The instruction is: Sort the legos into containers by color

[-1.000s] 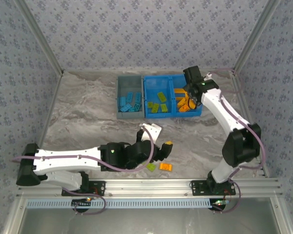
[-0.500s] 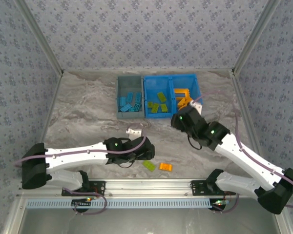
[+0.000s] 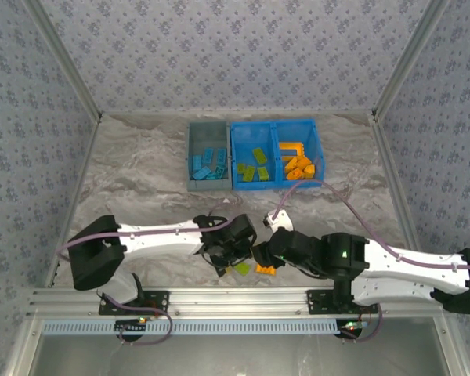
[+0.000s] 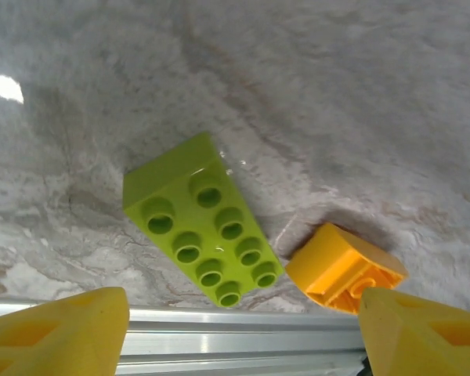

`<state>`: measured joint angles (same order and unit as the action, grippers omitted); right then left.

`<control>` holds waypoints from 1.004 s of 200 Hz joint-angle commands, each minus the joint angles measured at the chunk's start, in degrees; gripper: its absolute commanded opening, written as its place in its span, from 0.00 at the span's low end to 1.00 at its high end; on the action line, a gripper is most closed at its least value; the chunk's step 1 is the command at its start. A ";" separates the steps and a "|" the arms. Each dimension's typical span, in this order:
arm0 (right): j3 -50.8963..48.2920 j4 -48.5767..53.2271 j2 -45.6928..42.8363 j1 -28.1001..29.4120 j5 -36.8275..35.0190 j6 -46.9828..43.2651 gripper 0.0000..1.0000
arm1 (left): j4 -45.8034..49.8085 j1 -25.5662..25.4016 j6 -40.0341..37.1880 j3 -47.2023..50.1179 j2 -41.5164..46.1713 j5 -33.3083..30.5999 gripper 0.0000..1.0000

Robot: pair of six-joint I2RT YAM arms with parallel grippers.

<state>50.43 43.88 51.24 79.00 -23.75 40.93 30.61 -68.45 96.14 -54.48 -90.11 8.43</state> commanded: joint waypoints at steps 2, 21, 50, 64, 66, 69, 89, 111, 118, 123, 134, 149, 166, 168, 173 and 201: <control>0.66 3.54 -1.64 2.01 -5.86 2.19 0.67 | -0.90 -0.52 7.52 -1.56 -1.97 1.98 0.75; 0.89 5.47 -2.66 3.32 -8.00 4.05 0.67 | -2.19 -0.60 10.47 -0.16 -2.96 1.92 0.72; 0.47 7.17 -4.56 4.14 -9.59 5.70 0.67 | -4.81 0.67 10.79 0.87 -5.19 2.05 0.66; 0.44 7.85 -5.18 4.22 -9.89 6.33 0.67 | -5.20 1.41 10.52 1.07 -5.84 1.81 0.59; 0.41 8.03 -5.30 4.23 -10.00 6.39 0.67 | -5.14 1.50 10.55 1.07 -5.91 1.71 0.58; 0.37 8.25 -5.40 4.23 -10.08 6.56 0.66 | -5.25 1.63 10.56 1.12 -5.95 1.69 0.56; 0.11 8.65 -5.94 4.23 -10.52 7.26 0.67 | -5.49 2.46 10.15 1.14 -6.48 1.65 0.45; -0.27 8.45 -6.02 4.23 -10.87 7.76 0.67 | -4.83 3.58 9.23 1.04 -6.90 2.17 0.39; -0.26 8.32 -5.98 4.27 -10.93 7.81 0.67 | -4.54 4.11 8.75 0.91 -7.01 2.42 0.39; -0.40 8.25 -5.99 4.23 -10.97 7.95 0.67 | -4.24 4.60 8.19 0.76 -7.09 2.65 0.39; -0.27 8.13 -5.97 4.22 -11.26 8.12 0.67 | -2.69 5.64 6.47 -0.16 -7.40 2.63 0.41; 0.04 8.66 -5.95 4.14 -11.78 8.48 0.67 | -0.43 6.22 4.12 -1.81 -8.16 1.70 0.45; 0.00 9.97 -6.16 4.08 -12.28 9.92 0.67 | 2.15 6.21 2.65 -3.37 -10.25 2.33 0.47; 0.12 10.10 -6.22 4.06 -12.42 10.02 0.67 | 1.95 6.22 2.65 -3.25 -10.50 2.70 0.47; 0.52 10.10 -6.28 3.77 -12.73 10.26 0.67 | 1.22 6.23 2.83 -3.02 -10.82 3.06 0.47; 1.68 9.88 -6.42 2.50 -14.18 12.02 0.67 | 1.46 4.09 5.85 -2.10 -10.98 -0.40 0.43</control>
<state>50.50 52.12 45.65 82.39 -34.59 49.76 30.04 -62.83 101.10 -57.56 -99.29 11.31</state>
